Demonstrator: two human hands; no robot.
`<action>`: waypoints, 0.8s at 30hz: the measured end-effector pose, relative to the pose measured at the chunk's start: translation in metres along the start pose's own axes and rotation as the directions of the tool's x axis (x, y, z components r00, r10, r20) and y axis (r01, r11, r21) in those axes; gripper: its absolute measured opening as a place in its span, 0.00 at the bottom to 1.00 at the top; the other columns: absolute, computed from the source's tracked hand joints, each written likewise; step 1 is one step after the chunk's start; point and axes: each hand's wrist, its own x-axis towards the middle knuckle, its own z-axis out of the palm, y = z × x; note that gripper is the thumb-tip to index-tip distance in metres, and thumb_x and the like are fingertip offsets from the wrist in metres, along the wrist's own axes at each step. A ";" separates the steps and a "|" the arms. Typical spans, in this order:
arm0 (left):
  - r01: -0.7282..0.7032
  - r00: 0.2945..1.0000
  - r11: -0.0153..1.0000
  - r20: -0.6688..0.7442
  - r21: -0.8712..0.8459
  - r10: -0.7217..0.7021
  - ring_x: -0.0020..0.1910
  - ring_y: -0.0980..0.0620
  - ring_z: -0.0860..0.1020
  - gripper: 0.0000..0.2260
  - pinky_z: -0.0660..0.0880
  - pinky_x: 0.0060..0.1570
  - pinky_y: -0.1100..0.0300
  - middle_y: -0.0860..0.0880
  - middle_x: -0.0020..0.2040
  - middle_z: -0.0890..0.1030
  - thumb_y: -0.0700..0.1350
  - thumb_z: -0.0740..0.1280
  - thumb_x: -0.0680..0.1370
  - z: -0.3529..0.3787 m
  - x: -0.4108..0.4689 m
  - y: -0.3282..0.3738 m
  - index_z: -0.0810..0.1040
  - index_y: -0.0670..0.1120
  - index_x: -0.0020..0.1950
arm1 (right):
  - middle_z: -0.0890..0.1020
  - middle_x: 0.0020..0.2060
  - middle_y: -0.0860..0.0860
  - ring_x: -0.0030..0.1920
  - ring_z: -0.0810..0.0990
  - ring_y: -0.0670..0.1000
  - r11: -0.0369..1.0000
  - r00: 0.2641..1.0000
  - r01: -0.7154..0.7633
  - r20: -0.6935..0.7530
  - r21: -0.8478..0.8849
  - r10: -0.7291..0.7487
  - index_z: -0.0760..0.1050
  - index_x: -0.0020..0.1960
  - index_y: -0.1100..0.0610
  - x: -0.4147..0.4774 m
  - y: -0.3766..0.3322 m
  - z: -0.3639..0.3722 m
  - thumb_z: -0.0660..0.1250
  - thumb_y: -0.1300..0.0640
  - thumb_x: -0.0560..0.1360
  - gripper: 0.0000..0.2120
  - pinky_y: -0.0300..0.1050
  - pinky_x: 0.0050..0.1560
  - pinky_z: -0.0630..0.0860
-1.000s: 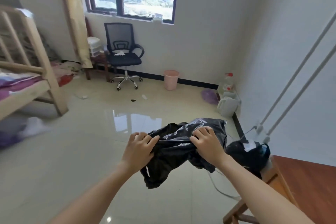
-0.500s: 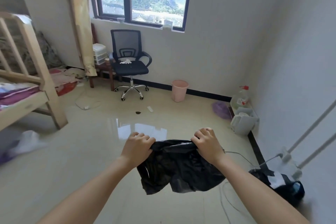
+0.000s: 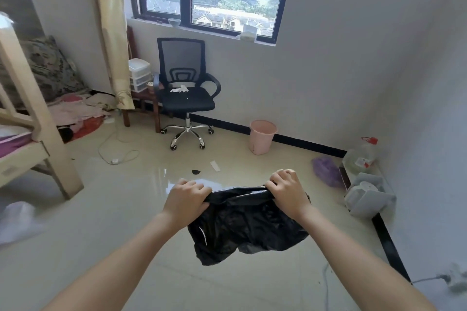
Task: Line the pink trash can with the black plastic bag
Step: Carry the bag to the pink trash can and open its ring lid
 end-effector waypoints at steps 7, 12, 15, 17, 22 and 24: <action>-0.076 0.995 0.996 -0.064 -0.055 0.073 0.23 0.52 0.78 0.07 0.74 0.28 0.67 0.53 0.23 0.79 0.43 0.74 0.53 0.045 0.128 -0.090 0.79 0.48 0.27 | 0.81 0.29 0.51 0.33 0.81 0.55 0.989 0.989 -0.150 0.016 -0.013 0.150 0.79 0.31 0.58 0.113 0.049 0.049 0.78 0.69 0.48 0.15 0.46 0.44 0.75; -0.110 0.993 0.987 -0.047 -0.114 0.105 0.24 0.52 0.78 0.05 0.71 0.30 0.63 0.52 0.23 0.78 0.44 0.64 0.59 0.098 0.199 -0.109 0.79 0.48 0.28 | 0.82 0.30 0.52 0.34 0.82 0.55 0.959 0.958 -0.280 0.048 -0.045 0.282 0.79 0.32 0.58 0.143 0.088 0.089 0.77 0.70 0.49 0.14 0.45 0.41 0.77; -0.152 0.988 0.977 -0.019 -0.151 0.151 0.24 0.52 0.79 0.04 0.73 0.30 0.66 0.52 0.24 0.79 0.45 0.68 0.55 0.130 0.248 -0.107 0.79 0.48 0.28 | 0.82 0.30 0.52 0.35 0.82 0.55 0.947 0.948 -0.308 0.057 -0.086 0.314 0.79 0.32 0.58 0.153 0.124 0.121 0.76 0.70 0.50 0.14 0.46 0.44 0.68; -0.174 0.985 0.969 -0.009 -0.173 0.175 0.24 0.52 0.79 0.03 0.75 0.29 0.67 0.52 0.24 0.79 0.45 0.67 0.57 0.149 0.287 -0.103 0.79 0.48 0.28 | 0.82 0.29 0.51 0.34 0.82 0.54 0.936 0.938 -0.337 0.051 -0.102 0.344 0.79 0.31 0.58 0.161 0.153 0.144 0.77 0.70 0.50 0.14 0.46 0.43 0.72; -0.207 0.978 0.964 0.000 -0.164 0.210 0.24 0.50 0.78 0.07 0.76 0.30 0.65 0.52 0.24 0.79 0.41 0.76 0.55 0.194 0.401 -0.093 0.78 0.46 0.27 | 0.80 0.27 0.52 0.32 0.80 0.55 0.919 0.917 -0.379 0.085 -0.108 0.389 0.77 0.29 0.58 0.194 0.241 0.195 0.77 0.70 0.47 0.15 0.43 0.38 0.76; -0.205 0.978 0.964 0.009 -0.168 0.209 0.24 0.50 0.78 0.08 0.76 0.30 0.64 0.52 0.24 0.79 0.41 0.76 0.55 0.210 0.442 -0.089 0.79 0.45 0.28 | 0.80 0.27 0.51 0.31 0.80 0.55 0.917 0.913 -0.382 0.103 -0.114 0.394 0.77 0.28 0.58 0.209 0.277 0.215 0.76 0.70 0.47 0.15 0.45 0.38 0.74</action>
